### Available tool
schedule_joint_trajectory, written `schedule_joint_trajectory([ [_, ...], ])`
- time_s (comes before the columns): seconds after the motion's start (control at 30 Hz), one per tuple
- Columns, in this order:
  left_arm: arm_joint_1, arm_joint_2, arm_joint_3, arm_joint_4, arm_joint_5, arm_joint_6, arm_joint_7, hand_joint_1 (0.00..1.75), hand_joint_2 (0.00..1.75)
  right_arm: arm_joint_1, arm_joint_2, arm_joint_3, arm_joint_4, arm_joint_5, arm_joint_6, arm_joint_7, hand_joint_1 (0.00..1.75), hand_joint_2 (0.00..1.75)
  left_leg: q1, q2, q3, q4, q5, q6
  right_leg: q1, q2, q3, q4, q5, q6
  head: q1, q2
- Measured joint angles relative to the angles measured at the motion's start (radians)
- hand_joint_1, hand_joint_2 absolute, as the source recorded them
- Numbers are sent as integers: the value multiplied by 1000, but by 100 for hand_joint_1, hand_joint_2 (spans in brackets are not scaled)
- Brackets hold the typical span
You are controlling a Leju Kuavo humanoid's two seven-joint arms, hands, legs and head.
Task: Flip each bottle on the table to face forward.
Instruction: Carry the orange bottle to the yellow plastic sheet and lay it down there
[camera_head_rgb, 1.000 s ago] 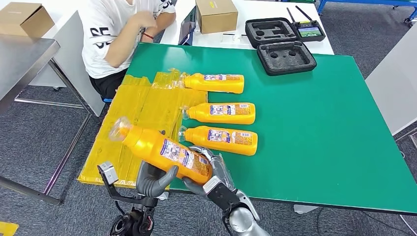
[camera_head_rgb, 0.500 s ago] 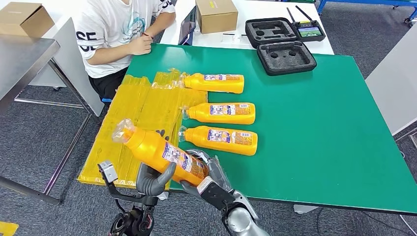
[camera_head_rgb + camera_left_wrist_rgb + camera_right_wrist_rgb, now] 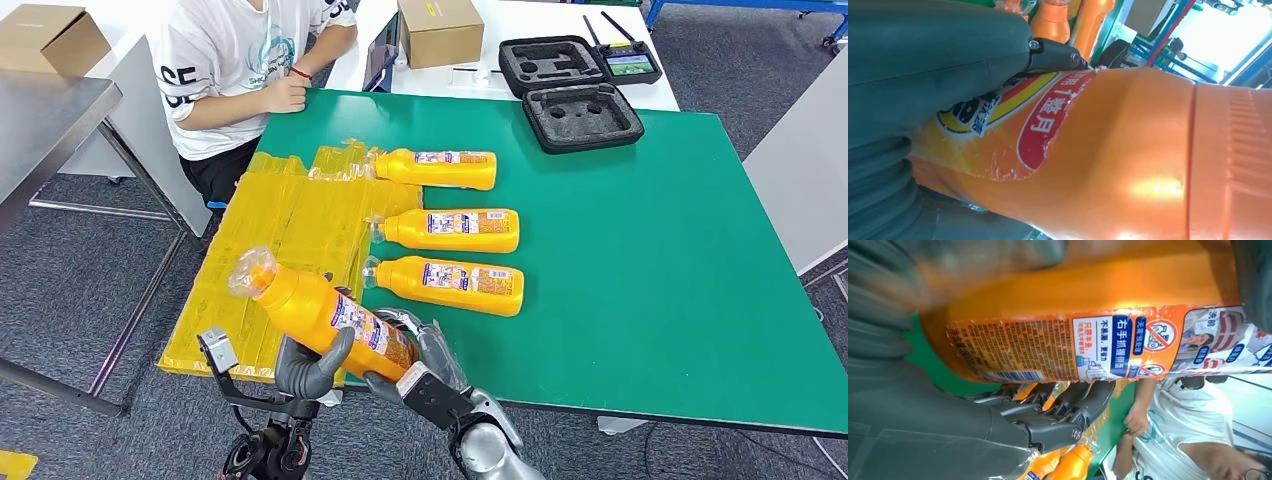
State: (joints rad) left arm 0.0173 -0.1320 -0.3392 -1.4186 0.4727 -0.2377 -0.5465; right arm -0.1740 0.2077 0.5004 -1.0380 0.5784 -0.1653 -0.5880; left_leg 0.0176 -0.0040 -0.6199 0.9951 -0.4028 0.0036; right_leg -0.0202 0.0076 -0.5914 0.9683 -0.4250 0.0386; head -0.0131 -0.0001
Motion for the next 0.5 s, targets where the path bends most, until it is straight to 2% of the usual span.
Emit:
schedule_joint_trajectory([
  [0.03, -3, 0, 0, 0, -1, 0, 0, 175, 175, -2, 1, 0, 2, 3, -4, 1, 3, 175, 0, 0, 0, 0, 0, 0, 0, 0, 0, 0, 0, 0, 0, 0],
  [0.17, -14, 0, -1, 1, -43, 40, -8, 175, 175, -7, 8, 6, 7, 8, -34, 11, 0, 0, 0, 0, 0, 0, 0, 0, 0, 0, 0, 0, 0, 0, 0, 0],
  [0.3, -22, 1, 5, -6, -215, 205, -54, 175, 175, 3, 8, 7, -25, -21, -65, 9, 0, 0, 0, 0, 0, 0, 0, 0, 0, 0, 0, 0, 0, 0, 0, 0],
  [0.43, -29, 8, 27, -20, -492, 438, -99, 175, 175, 37, -6, 7, -138, -97, -56, -12, 0, 0, 0, 0, 0, 0, 0, 0, 0, 0, 0, 0, 0, 0, 0, 0],
  [0.5, -36, 13, 41, -21, -565, 499, -106, 175, 175, 52, -16, 7, -202, -124, -41, -15, 0, 0, 0, 0, 0, 0, 0, 0, 0, 0, 0, 0, 0, 0, 0, 0],
])
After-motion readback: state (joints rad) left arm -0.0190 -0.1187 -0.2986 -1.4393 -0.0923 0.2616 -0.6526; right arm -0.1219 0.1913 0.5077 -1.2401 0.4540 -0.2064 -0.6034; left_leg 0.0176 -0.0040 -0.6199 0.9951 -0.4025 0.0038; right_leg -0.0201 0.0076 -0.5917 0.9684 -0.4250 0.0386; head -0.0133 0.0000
